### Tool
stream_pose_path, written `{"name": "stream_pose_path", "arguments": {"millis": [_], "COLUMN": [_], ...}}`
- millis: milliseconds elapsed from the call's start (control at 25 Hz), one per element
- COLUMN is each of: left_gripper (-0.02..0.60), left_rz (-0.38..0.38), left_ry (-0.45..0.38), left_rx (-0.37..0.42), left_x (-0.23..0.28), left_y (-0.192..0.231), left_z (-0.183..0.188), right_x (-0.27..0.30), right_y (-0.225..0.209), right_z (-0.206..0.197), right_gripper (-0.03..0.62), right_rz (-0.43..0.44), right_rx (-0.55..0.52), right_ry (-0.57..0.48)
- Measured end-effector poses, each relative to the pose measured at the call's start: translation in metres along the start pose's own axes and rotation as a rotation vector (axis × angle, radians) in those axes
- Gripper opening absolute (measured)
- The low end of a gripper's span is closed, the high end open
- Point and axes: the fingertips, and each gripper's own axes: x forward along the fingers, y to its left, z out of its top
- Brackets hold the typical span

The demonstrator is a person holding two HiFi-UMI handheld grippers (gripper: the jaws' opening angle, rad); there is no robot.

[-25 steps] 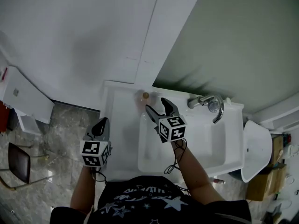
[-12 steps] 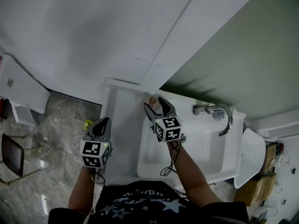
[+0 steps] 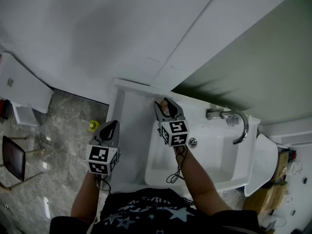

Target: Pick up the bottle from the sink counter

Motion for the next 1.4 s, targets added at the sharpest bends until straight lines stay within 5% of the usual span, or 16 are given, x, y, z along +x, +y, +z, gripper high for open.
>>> {"name": "stream_pose_path", "arguments": {"millis": [640,1400], "left_gripper": [0.020,0.020], "left_rz": [-0.026,-0.012], "left_ry": [-0.003,-0.070], "left_rx": [0.031,0.099], "left_x": [-0.013,-0.084], "left_y": [-0.018,-0.082], "left_z": [0.002,0.011], "right_x": [-0.023,-0.160], "right_y": [0.011,0.010], "right_z": [0.018,0.044], "right_gripper": [0.140,0.140], "right_rz": [0.000,-0.027], "right_rx": [-0.009,0.081], "right_ry": [-0.049,-0.175]}}
